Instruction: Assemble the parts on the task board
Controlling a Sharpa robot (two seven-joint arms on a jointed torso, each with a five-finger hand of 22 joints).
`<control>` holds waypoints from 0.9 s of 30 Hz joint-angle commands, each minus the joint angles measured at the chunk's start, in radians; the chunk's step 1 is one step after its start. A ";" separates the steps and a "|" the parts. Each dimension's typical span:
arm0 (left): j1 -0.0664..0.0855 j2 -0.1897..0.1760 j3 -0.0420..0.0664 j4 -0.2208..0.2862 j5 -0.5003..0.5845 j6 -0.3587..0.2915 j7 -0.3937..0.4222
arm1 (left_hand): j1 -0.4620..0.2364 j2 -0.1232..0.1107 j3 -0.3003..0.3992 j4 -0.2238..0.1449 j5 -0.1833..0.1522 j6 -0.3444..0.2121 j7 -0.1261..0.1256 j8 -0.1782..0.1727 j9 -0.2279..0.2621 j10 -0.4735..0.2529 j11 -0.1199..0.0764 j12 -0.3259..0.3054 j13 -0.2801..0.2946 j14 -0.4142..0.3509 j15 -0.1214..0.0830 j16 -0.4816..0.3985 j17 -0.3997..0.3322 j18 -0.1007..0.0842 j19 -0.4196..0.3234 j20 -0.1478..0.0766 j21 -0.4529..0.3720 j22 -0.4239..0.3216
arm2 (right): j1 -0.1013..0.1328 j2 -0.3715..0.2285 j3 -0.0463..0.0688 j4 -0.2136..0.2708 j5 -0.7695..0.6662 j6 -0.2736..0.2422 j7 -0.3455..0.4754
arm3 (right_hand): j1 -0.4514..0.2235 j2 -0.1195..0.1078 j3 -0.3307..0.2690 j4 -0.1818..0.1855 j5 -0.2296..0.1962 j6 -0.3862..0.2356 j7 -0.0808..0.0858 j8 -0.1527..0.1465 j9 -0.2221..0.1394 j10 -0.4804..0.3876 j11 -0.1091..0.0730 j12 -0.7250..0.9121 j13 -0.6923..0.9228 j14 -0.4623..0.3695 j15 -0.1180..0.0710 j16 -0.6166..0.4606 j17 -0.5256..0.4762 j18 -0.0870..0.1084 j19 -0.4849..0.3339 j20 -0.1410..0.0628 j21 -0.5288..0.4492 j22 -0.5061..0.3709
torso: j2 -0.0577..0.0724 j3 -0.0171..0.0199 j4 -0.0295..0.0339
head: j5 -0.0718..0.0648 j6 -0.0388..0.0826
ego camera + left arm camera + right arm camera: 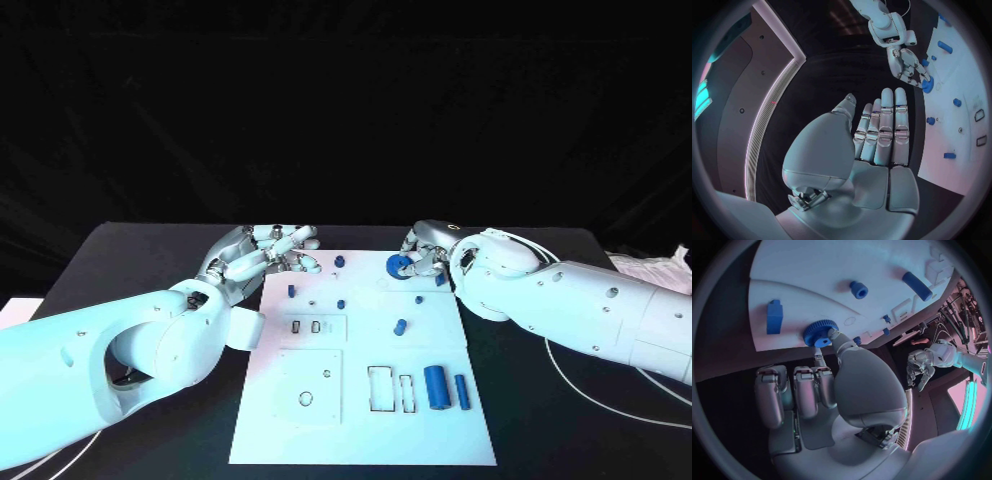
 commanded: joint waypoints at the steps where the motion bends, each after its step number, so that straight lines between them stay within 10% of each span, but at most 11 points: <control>1: 0.001 0.000 0.001 -0.001 0.001 0.020 0.004 | 0.006 0.004 -0.001 -0.008 -0.002 -0.001 0.007 -0.007 -0.001 0.002 0.004 -0.003 0.002 -0.005 0.003 -0.005 0.001 0.010 -0.006 0.004 0.002 0.001 | -0.008 -0.004 -0.005 0.018 -0.020 -0.067 -0.007 | 0.011 0.024 0.012 -0.006 0.008 0.046 -0.030 0.016 0.028 0.081 -0.008 0.008 0.225 0.095 -0.009 0.006 0.219 -0.018 0.094 -0.009 0.006 0.247 | 0.000 0.0001 0.0001 | 0.002 0.002; 14: 0.001 -0.001 0.001 -0.006 0.001 0.025 0.003 | 0.008 0.006 0.001 -0.010 -0.002 -0.001 0.007 -0.008 -0.001 0.002 0.004 -0.004 0.001 -0.006 0.003 -0.006 0.003 0.010 -0.006 0.003 0.002 0.001 | -0.003 0.005 -0.003 0.132 -0.042 -0.118 -0.024 | -0.012 0.017 0.020 -0.004 0.008 0.043 -0.028 0.007 0.031 0.080 -0.007 0.006 0.225 0.095 -0.010 0.005 0.218 -0.020 0.098 -0.012 0.009 0.253 | 0.001 -0.0006 0.0018 | 0.010 0.005; 27: 0.001 0.000 0.001 -0.006 0.001 0.025 0.004 | 0.008 0.006 0.001 -0.010 -0.002 -0.001 0.007 -0.008 -0.001 0.002 0.004 -0.004 0.001 -0.006 0.003 -0.006 0.003 0.010 -0.006 0.003 0.002 0.001 | -0.002 0.087 -0.003 0.137 -0.067 -0.129 -0.030 | -0.025 0.013 0.023 -0.001 0.006 0.039 -0.026 0.001 0.032 0.080 -0.006 0.005 0.224 0.095 -0.009 0.004 0.216 -0.020 0.100 -0.012 0.009 0.255 | 0.002 -0.0006 0.0025 | 0.018 0.004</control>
